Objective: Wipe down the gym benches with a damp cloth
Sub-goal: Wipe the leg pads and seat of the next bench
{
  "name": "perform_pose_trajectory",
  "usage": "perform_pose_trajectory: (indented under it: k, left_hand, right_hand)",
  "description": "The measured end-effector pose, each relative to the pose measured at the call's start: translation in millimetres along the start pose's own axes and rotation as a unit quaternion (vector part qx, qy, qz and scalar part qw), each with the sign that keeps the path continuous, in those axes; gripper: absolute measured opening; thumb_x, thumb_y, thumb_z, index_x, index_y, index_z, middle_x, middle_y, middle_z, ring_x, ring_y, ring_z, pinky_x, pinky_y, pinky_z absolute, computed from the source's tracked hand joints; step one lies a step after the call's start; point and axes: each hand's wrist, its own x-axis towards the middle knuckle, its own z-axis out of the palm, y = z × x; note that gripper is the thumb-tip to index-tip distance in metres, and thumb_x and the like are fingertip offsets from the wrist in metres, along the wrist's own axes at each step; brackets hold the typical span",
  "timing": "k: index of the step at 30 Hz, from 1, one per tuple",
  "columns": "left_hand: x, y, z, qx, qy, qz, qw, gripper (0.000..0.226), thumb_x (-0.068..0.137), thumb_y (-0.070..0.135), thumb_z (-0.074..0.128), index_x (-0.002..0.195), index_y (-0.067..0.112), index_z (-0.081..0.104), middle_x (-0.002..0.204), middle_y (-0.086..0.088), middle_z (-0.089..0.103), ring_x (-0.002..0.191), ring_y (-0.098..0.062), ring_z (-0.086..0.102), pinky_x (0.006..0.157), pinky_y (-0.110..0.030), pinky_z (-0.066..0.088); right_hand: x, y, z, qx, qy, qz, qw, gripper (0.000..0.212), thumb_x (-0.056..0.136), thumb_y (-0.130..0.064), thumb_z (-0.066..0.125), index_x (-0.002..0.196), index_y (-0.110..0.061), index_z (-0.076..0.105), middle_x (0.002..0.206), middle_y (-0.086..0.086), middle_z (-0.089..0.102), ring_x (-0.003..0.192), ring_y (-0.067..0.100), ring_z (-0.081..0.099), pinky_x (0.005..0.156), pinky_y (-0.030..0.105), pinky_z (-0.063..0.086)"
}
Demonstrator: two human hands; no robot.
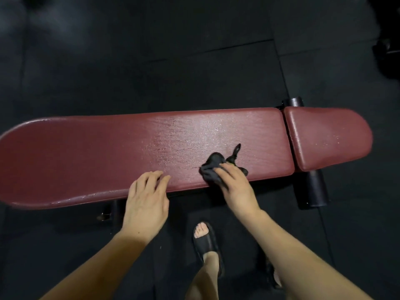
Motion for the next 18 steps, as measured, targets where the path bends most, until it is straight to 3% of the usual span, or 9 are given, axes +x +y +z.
perform_pose_trajectory:
  k: [3, 7, 11, 13, 15, 18]
  left_hand:
    - [12, 44, 4, -0.016, -0.004, 0.033, 0.999, 0.047, 0.091, 0.016, 0.060, 0.138, 0.013, 0.059, 0.142, -0.005, 0.052, 0.133, -0.030, 0.045, 0.112, -0.048, 0.039]
    - [34, 118, 8, -0.047, -0.014, 0.046, 0.998, 0.048, 0.089, 0.019, 0.059, 0.137, 0.015, 0.060, 0.143, -0.005, 0.052, 0.133, -0.031, 0.045, 0.110, -0.047, 0.040]
    - [53, 202, 13, -0.059, -0.009, 0.051, 0.997, 0.047, 0.086, 0.018, 0.062, 0.133, 0.015, 0.061, 0.141, -0.005, 0.055, 0.131, -0.029, 0.047, 0.108, -0.046, 0.043]
    - [66, 247, 19, -0.064, -0.024, 0.049, 0.996, 0.047, 0.088, 0.019, 0.059, 0.134, 0.015, 0.060, 0.141, -0.004, 0.055, 0.131, -0.028, 0.046, 0.108, -0.045, 0.042]
    - [78, 292, 26, -0.069, -0.043, 0.043, 0.996, 0.047, 0.090, 0.020, 0.056, 0.137, 0.017, 0.058, 0.143, -0.003, 0.053, 0.131, -0.026, 0.045, 0.110, -0.044, 0.041]
    - [100, 353, 32, -0.097, -0.047, 0.011, 0.994, 0.047, 0.092, 0.019, 0.056, 0.140, 0.019, 0.056, 0.145, -0.001, 0.052, 0.132, -0.024, 0.046, 0.112, -0.041, 0.039]
  right_hand:
    - [-2, 34, -39, -0.010, -0.005, 0.089, 0.996, 0.040, 0.091, -0.005, 0.077, 0.130, -0.008, 0.070, 0.137, 0.011, 0.065, 0.127, 0.030, 0.059, 0.115, 0.032, 0.040]
    - [4, 71, -93, 0.028, -0.045, 0.146, 0.988, 0.029, 0.094, -0.006, 0.074, 0.123, -0.008, 0.072, 0.119, 0.005, 0.070, 0.111, 0.027, 0.065, 0.102, 0.011, 0.035]
    - [-5, 122, -148, 0.125, -0.022, 0.253, 0.959, 0.030, 0.100, -0.018, 0.069, 0.130, -0.016, 0.069, 0.121, -0.003, 0.071, 0.113, 0.015, 0.066, 0.097, 0.021, 0.044]
    - [-15, 150, -178, 0.168, -0.001, 0.303, 0.938, 0.032, 0.102, -0.022, 0.067, 0.134, -0.017, 0.068, 0.122, -0.004, 0.073, 0.113, 0.009, 0.066, 0.094, 0.015, 0.046]
    - [-23, 177, -208, 0.198, 0.014, 0.322, 0.926, 0.030, 0.102, -0.024, 0.066, 0.132, -0.021, 0.069, 0.119, -0.007, 0.074, 0.111, 0.005, 0.066, 0.091, 0.012, 0.048]
    - [-21, 209, -247, 0.212, 0.040, 0.318, 0.923, 0.027, 0.102, -0.026, 0.066, 0.129, -0.027, 0.069, 0.120, -0.013, 0.074, 0.114, 0.003, 0.066, 0.100, 0.022, 0.051]
